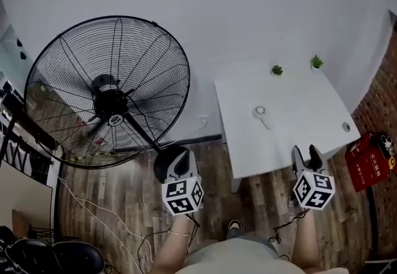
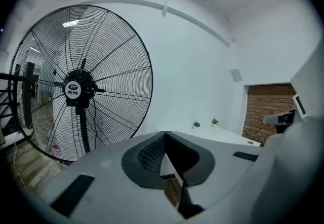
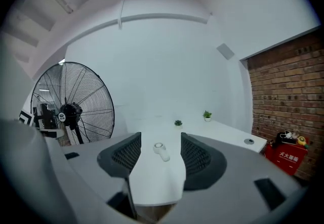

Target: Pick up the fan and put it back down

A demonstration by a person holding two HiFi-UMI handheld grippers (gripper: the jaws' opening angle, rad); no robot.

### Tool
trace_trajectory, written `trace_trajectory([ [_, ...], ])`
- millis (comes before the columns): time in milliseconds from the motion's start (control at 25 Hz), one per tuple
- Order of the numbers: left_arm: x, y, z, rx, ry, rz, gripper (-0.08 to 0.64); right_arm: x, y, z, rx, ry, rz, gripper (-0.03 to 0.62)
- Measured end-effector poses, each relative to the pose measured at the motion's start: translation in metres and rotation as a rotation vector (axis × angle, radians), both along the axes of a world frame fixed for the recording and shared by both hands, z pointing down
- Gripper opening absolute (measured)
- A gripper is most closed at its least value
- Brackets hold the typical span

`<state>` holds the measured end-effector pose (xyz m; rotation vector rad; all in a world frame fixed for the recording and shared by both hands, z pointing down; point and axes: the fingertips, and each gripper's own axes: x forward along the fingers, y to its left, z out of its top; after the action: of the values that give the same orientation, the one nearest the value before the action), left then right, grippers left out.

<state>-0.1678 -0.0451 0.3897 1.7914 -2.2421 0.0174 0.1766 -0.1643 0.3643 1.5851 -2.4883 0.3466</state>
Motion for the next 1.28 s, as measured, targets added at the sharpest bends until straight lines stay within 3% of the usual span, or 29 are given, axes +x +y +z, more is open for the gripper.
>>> trace_trajectory([
  [360,-0.007,-0.045,0.021,-0.065,0.003,0.010,0.011,-0.024,-0.055,0.027,-0.064,0.023,-0.038,0.244],
  [800,-0.025,-0.109,0.027,-0.045,0.029,0.073,0.011,-0.053,-0.093,0.030,-0.061,0.070,-0.041,0.244],
  [1280,-0.033,-0.133,0.061,-0.114,0.050,0.084,0.012,-0.070,-0.119,0.066,-0.141,0.116,-0.084,0.244],
])
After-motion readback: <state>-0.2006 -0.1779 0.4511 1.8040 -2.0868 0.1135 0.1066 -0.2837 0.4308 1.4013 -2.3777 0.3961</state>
